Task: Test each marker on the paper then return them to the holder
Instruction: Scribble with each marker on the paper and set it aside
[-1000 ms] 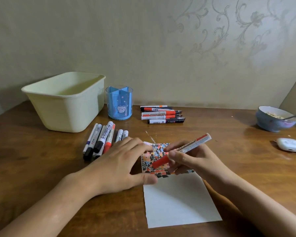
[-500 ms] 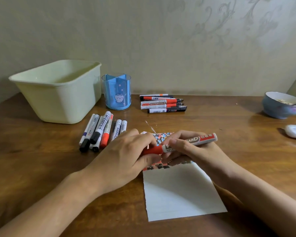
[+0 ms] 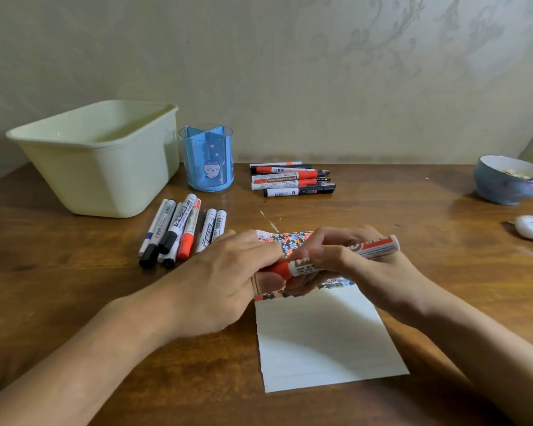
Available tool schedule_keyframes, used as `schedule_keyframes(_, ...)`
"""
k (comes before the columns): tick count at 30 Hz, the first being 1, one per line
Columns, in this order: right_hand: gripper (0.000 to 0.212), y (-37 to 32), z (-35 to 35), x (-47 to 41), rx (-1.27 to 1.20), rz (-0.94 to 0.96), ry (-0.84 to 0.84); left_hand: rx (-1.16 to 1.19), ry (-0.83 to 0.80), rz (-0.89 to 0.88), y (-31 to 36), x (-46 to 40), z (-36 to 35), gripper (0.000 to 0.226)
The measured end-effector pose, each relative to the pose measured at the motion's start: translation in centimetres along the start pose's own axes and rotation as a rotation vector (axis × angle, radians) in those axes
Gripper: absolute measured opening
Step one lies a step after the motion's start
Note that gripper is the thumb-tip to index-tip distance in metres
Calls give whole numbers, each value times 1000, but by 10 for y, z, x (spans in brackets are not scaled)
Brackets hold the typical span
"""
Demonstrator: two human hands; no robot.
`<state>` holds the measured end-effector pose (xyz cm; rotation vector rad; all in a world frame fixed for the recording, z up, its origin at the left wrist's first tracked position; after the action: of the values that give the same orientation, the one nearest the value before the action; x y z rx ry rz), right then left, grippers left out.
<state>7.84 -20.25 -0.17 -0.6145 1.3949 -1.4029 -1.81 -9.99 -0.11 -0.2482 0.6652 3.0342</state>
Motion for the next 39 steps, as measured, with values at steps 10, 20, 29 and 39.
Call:
schedule_keyframes(10, 26, 77, 46, 15, 235, -248, -19, 217, -141, 3, 1, -3, -5, 31)
schedule_keyframes(20, 30, 13, 2, 2, -79, -58, 174, -55, 225, 3, 6, 2, 7, 48)
schedule_keyframes(29, 29, -12, 32, 3, -122, -83, 130, 65, 36, 122, -19, 0, 18, 31)
schedule_keyframes(39, 33, 8, 33, 8, -66, -163, 137, 6, 245, 121, -18, 6, 34, 13)
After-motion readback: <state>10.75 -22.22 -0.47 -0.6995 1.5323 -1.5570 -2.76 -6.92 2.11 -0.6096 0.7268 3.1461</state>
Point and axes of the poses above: each hand's wrist, its own x-axis away from the middle knuckle, its own z-axis out of the back of the hand, y = z × x, the point moved 8 cm from there along -x, towards the middle knuckle, and after that the axes turned 5 degrees about z, right-handed, at the moved point
